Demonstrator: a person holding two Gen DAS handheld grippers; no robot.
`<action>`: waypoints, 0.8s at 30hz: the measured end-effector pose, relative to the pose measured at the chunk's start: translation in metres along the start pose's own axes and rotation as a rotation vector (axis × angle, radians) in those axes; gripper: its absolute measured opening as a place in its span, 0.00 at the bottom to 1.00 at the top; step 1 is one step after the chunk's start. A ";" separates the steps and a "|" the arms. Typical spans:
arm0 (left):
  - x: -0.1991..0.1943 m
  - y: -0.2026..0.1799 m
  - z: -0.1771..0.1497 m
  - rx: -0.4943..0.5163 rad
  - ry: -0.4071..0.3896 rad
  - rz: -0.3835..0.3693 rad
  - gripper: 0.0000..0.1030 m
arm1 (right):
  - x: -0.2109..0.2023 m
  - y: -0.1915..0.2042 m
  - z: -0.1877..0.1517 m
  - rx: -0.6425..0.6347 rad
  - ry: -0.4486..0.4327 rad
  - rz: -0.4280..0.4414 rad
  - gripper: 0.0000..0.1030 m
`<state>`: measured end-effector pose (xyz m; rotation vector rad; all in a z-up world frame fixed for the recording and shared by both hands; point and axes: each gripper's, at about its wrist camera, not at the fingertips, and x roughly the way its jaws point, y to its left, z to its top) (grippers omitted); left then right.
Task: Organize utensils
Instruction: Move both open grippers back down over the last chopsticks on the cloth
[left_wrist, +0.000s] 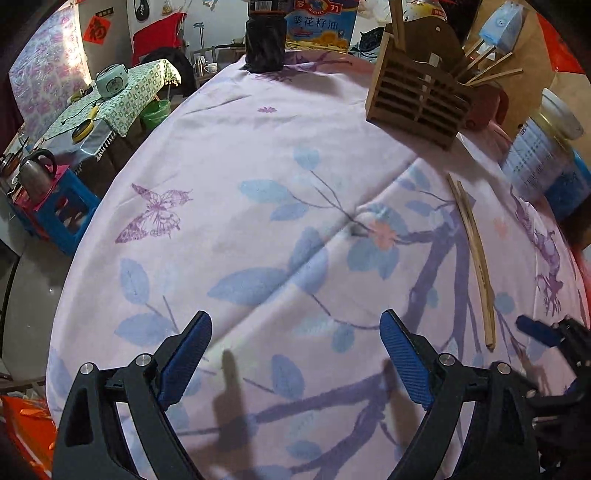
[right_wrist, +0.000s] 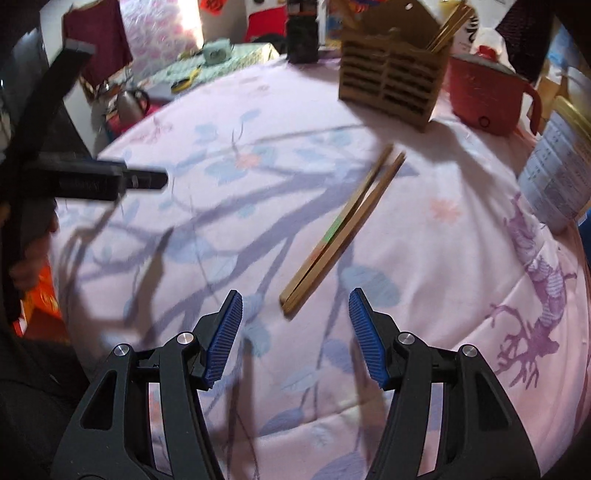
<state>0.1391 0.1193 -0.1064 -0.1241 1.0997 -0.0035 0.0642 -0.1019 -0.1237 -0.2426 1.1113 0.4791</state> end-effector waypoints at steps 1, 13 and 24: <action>0.000 0.000 0.000 -0.003 0.001 0.001 0.88 | 0.005 -0.002 -0.003 0.016 0.014 -0.003 0.58; 0.007 -0.039 0.011 0.072 -0.012 -0.070 0.88 | -0.036 -0.090 -0.022 0.386 -0.078 -0.126 0.46; 0.022 -0.140 0.000 0.371 0.024 -0.270 0.88 | -0.059 -0.104 -0.044 0.357 -0.090 -0.214 0.47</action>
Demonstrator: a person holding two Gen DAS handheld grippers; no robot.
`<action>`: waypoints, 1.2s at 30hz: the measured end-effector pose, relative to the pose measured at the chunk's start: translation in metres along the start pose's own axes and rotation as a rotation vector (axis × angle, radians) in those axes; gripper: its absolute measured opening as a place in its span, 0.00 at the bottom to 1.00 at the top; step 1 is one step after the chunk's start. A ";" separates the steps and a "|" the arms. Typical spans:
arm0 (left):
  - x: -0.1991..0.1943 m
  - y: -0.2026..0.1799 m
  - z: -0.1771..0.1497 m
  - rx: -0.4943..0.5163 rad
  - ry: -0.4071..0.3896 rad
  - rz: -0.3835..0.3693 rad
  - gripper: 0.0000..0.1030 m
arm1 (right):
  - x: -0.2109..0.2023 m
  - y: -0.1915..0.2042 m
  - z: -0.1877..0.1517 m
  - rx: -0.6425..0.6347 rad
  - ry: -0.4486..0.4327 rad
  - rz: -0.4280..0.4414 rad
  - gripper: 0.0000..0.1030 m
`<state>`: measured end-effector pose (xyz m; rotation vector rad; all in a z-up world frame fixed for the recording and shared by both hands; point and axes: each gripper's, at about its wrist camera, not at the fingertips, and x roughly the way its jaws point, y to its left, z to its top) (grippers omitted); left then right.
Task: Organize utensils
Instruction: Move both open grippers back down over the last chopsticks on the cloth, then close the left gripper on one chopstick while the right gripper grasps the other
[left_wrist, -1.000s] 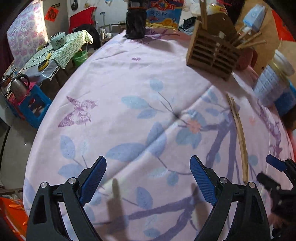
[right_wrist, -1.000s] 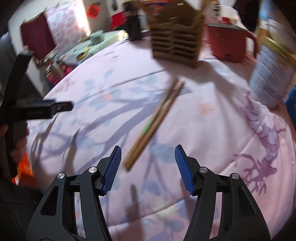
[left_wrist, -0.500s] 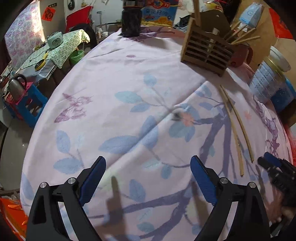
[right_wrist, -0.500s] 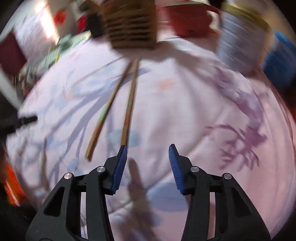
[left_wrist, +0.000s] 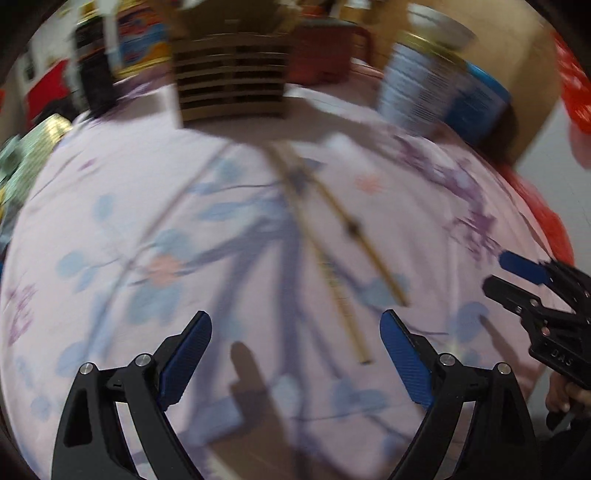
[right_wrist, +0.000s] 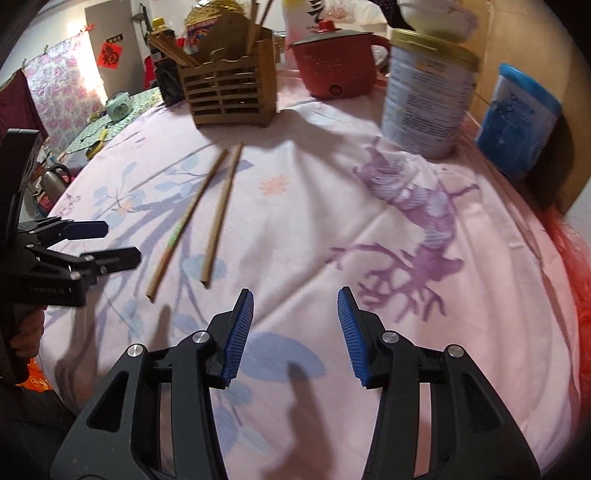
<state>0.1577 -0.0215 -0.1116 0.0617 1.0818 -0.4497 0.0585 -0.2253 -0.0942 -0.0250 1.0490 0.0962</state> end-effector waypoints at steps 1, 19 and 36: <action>0.004 -0.007 0.001 0.020 0.002 -0.016 0.85 | -0.003 -0.005 -0.003 0.006 0.002 -0.013 0.47; -0.005 0.054 -0.021 -0.133 -0.013 0.115 0.06 | 0.004 0.017 0.007 -0.026 -0.023 0.068 0.47; -0.050 0.106 -0.065 -0.252 -0.029 0.198 0.37 | 0.054 0.057 0.030 0.004 0.042 0.187 0.46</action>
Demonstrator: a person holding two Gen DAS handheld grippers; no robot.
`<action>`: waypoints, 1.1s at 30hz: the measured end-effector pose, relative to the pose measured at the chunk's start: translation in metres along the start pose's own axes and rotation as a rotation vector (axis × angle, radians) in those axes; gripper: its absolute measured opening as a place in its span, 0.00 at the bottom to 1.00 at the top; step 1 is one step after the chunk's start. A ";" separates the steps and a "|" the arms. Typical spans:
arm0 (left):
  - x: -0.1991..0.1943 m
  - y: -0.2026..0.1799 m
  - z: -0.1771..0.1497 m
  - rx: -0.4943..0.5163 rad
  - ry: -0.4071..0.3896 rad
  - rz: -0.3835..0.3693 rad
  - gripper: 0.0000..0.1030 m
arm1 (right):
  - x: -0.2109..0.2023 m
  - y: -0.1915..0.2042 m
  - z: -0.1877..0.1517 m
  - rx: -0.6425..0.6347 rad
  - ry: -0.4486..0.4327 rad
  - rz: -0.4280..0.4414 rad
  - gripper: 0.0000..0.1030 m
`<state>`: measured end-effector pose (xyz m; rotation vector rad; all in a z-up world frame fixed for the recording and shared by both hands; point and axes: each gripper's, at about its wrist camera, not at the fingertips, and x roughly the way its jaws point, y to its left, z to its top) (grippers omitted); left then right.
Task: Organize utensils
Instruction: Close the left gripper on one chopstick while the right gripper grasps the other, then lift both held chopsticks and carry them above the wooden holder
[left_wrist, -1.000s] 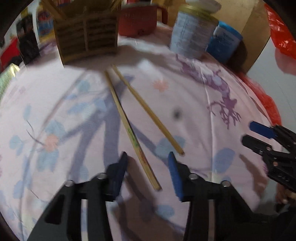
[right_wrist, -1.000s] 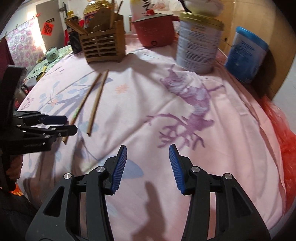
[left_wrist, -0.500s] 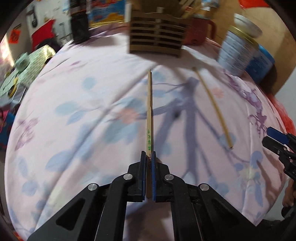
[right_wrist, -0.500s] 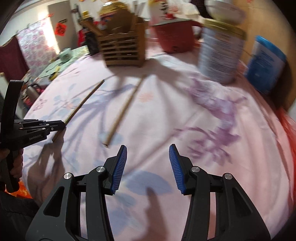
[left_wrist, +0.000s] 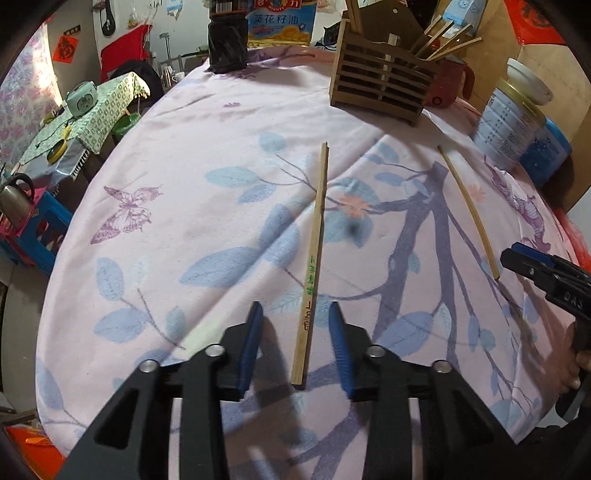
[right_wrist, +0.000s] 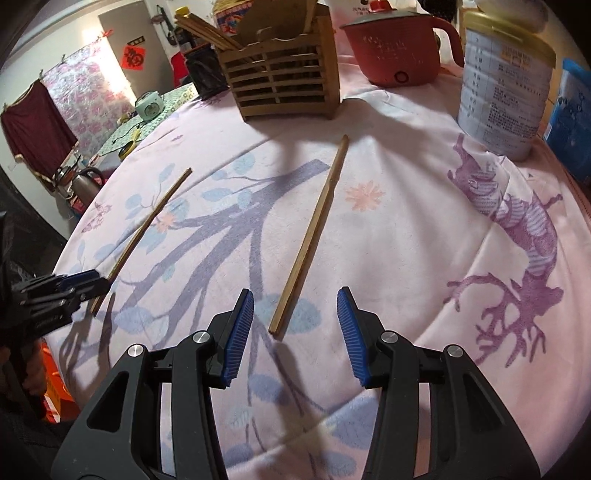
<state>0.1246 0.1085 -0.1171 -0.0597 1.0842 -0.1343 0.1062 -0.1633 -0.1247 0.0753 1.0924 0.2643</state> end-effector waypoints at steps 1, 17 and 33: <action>0.000 -0.001 0.000 0.004 0.001 -0.004 0.38 | 0.003 0.000 0.000 -0.003 0.003 -0.005 0.46; 0.003 -0.001 -0.004 -0.005 -0.021 0.018 0.37 | 0.003 -0.017 -0.006 0.021 -0.006 0.000 0.10; -0.002 -0.003 -0.013 0.012 -0.043 0.018 0.37 | 0.003 -0.007 -0.017 -0.035 -0.020 -0.001 0.15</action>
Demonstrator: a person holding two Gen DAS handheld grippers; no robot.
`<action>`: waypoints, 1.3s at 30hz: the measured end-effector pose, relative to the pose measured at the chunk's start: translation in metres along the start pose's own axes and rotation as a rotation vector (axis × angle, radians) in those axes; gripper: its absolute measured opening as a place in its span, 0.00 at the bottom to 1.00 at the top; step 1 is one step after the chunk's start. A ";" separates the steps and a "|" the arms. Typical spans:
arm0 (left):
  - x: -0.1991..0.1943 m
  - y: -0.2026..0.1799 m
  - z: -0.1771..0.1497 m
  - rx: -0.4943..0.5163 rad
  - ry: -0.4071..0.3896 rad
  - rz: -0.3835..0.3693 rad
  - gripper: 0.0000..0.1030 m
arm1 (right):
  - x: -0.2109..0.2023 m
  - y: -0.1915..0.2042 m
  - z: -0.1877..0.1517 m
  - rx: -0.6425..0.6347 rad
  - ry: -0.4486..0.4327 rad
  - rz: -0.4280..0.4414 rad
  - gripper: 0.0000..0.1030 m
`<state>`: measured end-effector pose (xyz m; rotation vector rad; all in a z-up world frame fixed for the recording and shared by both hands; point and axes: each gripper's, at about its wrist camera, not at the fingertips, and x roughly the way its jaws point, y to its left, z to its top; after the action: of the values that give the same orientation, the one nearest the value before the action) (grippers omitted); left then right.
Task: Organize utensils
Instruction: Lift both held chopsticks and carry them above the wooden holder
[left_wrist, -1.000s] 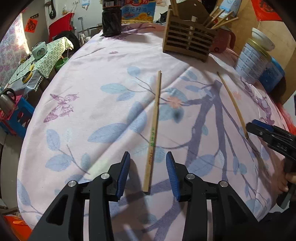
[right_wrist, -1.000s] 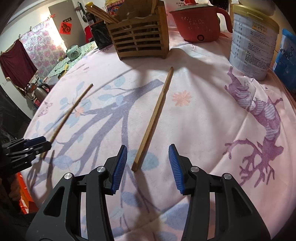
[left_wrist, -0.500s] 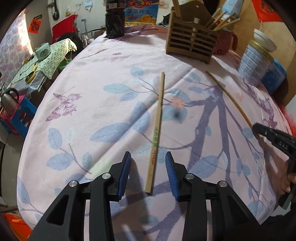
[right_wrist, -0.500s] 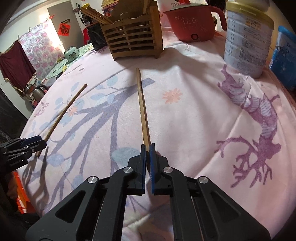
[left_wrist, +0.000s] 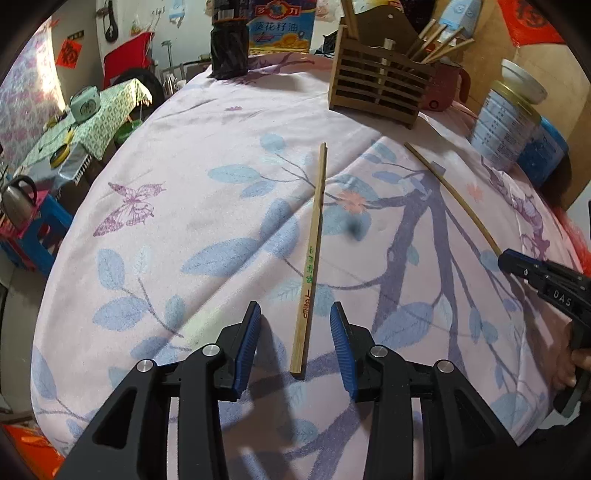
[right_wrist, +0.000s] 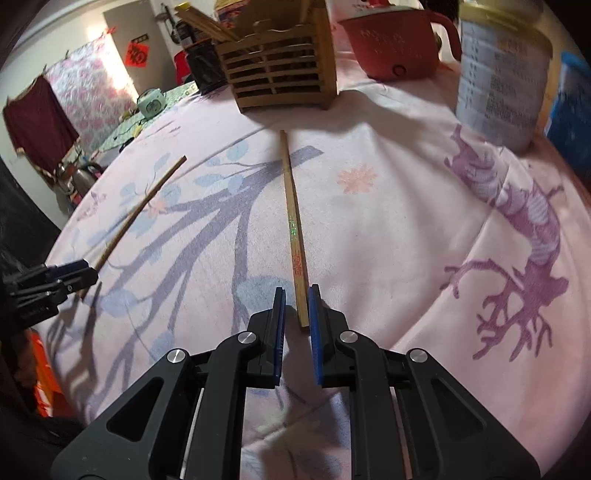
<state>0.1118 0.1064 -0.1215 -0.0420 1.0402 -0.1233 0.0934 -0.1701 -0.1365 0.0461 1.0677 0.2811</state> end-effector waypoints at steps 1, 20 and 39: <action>0.000 -0.002 -0.001 0.014 -0.007 0.010 0.37 | 0.000 0.000 -0.001 -0.006 -0.005 -0.009 0.12; -0.039 -0.017 0.038 0.058 -0.085 -0.008 0.05 | -0.052 -0.003 0.026 -0.006 -0.126 -0.014 0.06; -0.117 -0.049 0.109 0.127 -0.227 -0.129 0.06 | -0.146 0.016 0.084 -0.005 -0.415 0.030 0.06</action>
<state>0.1438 0.0690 0.0384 -0.0076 0.8013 -0.2951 0.0972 -0.1832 0.0322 0.1117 0.6548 0.2864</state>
